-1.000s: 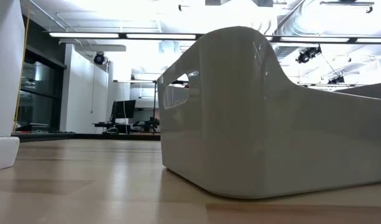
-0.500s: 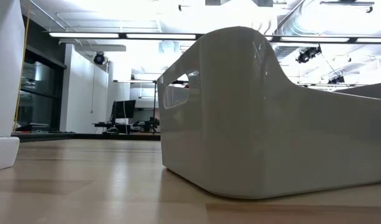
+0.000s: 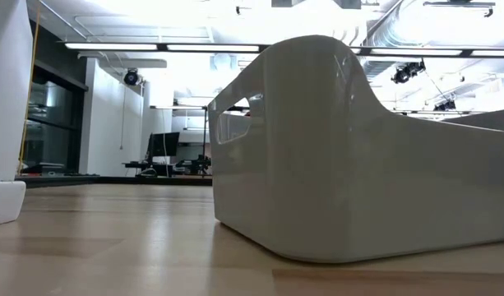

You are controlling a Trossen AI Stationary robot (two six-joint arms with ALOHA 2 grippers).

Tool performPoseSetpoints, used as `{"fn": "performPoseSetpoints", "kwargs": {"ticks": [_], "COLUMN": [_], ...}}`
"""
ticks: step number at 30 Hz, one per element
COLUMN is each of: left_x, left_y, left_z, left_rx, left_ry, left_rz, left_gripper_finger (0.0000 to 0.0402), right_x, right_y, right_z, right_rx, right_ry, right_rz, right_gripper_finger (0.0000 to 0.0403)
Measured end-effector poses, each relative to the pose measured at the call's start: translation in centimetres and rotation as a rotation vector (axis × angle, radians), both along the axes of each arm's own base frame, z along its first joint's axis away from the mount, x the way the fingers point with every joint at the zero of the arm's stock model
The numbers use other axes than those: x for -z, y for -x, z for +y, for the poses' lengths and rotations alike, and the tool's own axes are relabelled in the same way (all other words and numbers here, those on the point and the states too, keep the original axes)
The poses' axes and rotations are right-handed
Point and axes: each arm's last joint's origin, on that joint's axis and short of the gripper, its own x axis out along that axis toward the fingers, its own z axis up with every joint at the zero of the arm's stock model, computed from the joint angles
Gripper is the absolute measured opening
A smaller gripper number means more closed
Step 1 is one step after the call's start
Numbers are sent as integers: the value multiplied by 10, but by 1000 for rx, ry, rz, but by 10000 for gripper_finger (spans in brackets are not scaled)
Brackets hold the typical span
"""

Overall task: Pick and place USB-C Cables
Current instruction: Return to Home Position

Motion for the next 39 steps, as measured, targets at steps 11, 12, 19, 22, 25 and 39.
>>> {"fn": "performPoseSetpoints", "kwargs": {"ticks": [11, 12, 19, 22, 25, 39], "left_x": [0, 0, -1, -2, -3, 42], "left_y": [1, 1, 8, 16, 28, 92], "left_z": [1, 1, 0, 1, 3, 20], "left_rx": [-8, -9, -13, -21, -40, -128], "left_ry": [-24, -29, -51, -74, -105, -149], "left_rz": [8, 10, 14, 25, 45, 72], "left_gripper_finger": [227, 227, 227, 218, 180, 3], "right_x": [0, 1, 2, 2, 2, 4], "right_y": [0, 0, 0, 0, 0, -1], "right_z": [0, 0, 0, 0, 0, 0], "right_rx": [0, 0, 0, 5, 5, -24], "right_ry": [2, 3, 5, 4, -8, -91], "right_rz": [5, 10, 18, 18, 20, 55], "right_gripper_finger": [0, 0, 0, 0, 0, 0]}}
